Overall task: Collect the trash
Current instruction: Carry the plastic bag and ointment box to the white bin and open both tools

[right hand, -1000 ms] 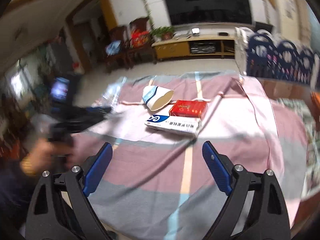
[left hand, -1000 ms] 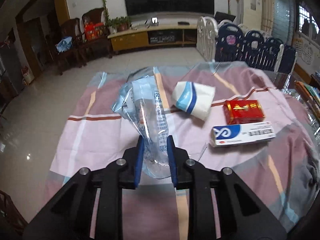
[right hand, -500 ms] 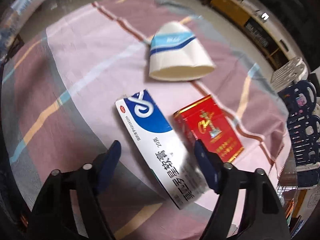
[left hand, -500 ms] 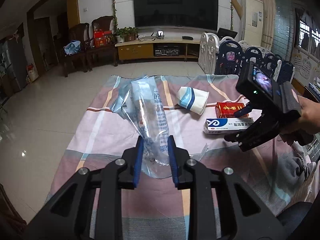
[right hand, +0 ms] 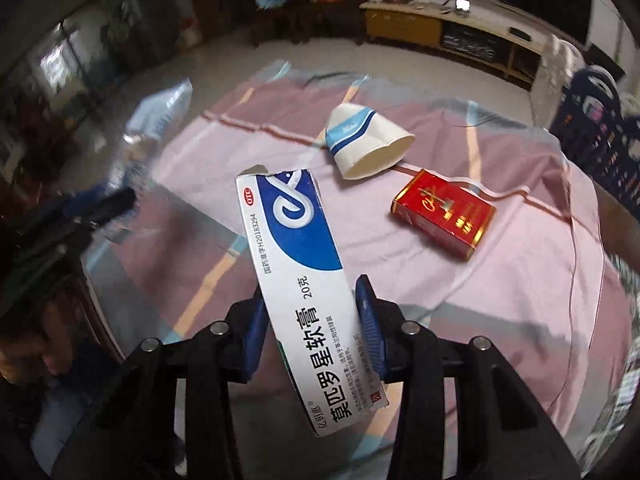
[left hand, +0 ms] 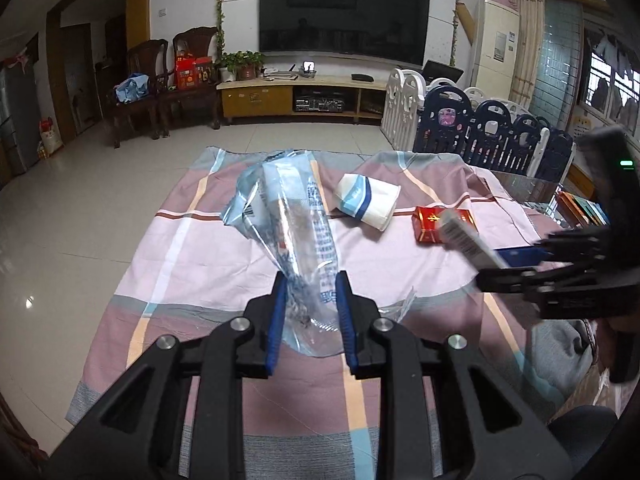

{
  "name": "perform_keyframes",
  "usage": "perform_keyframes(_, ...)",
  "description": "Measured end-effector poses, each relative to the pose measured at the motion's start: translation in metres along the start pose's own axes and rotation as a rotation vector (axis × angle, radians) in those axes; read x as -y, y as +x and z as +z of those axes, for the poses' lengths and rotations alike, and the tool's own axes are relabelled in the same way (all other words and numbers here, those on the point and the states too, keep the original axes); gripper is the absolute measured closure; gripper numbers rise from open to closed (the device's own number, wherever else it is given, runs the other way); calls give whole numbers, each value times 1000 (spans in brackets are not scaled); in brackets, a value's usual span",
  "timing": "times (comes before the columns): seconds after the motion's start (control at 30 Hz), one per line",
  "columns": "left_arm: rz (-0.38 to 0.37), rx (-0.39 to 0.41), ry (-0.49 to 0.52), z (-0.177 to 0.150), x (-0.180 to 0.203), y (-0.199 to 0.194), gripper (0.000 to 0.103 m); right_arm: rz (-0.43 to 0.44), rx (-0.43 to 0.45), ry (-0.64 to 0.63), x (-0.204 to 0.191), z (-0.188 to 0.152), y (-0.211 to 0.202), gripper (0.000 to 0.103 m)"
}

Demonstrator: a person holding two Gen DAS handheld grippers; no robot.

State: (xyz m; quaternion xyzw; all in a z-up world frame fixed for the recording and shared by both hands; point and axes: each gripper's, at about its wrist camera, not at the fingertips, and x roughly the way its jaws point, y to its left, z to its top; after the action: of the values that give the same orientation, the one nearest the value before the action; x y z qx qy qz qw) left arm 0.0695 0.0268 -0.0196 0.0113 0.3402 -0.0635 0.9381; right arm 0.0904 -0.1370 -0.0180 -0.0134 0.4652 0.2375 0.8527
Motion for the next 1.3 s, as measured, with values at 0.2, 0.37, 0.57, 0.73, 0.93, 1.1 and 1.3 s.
perform_keyframes(0.2,-25,-12,18,-11,12,-8,77,23,213,241,4,-69,-50,60)
perform_keyframes(0.37,-52,-5,21,-22,20,-19,77,-3,319,327,14,-87,-59,60)
perform_keyframes(0.57,-57,-23,82,-28,35,-16,77,-19,297,323,14,-88,-52,60)
perform_keyframes(0.73,-56,-29,83,-29,36,-13,77,-11,302,348,19,-93,-57,60)
perform_keyframes(0.93,-55,-32,74,-28,34,-12,77,-15,297,346,22,-94,-55,60)
perform_keyframes(1.1,-52,-38,82,-29,35,-11,77,7,376,378,25,-104,-77,60)
perform_keyframes(1.3,-82,-25,117,-31,41,-16,77,-130,498,469,68,-176,-177,60)
